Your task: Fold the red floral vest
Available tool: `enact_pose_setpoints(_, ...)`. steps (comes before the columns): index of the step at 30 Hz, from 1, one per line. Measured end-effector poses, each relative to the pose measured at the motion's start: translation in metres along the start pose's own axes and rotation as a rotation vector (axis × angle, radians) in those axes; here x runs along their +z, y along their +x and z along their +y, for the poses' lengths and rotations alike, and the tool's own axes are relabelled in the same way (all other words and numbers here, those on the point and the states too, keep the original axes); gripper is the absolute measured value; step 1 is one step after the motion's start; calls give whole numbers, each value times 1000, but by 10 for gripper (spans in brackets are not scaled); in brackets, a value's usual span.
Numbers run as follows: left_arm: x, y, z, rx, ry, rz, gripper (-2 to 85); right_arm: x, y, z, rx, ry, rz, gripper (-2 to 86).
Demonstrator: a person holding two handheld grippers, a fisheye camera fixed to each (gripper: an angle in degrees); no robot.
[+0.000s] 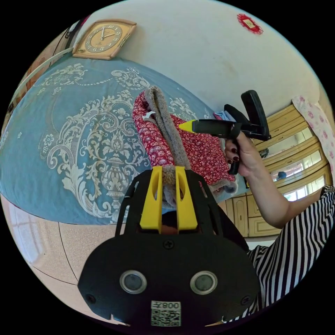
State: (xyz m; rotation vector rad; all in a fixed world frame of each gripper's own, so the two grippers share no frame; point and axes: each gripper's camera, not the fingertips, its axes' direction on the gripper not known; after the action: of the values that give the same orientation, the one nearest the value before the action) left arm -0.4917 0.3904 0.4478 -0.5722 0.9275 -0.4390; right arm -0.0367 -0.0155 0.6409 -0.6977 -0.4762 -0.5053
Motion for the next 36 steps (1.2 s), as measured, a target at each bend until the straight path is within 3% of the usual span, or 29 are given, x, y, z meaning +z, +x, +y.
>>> enact_pose_setpoints(6, 14, 40, 15, 125, -10, -115, 65, 30, -14, -28, 16, -119, 18, 138)
enact_pose_setpoints(15, 34, 84, 30, 183, -9, -173, 66, 29, -13, -34, -3, -145, 90, 79)
enact_pose_setpoints(18, 33, 86, 39, 113, 31, -79, 79, 13, 1, -24, 25, -86, 22, 61)
enact_pose_setpoints(22, 35, 78, 54, -15, 118, 239, 137, -5, 33, -5, 109, 4, -132, 44)
enact_pose_setpoints(27, 58, 113, 56, 26, 44, 44, 142, -8, 50, 5, 128, 15, -165, 33)
enact_pose_setpoints(29, 76, 136, 53, 75, -21, -123, 115, -9, 57, 10, 127, 9, -164, 29)
enact_pose_setpoints(34, 87, 151, 57, 59, -15, -132, 71, -44, 84, 39, 120, 139, -272, 9)
enact_pose_setpoints(36, 86, 152, 61, 40, 15, -79, 66, -64, 101, 60, 158, 185, -178, 5)
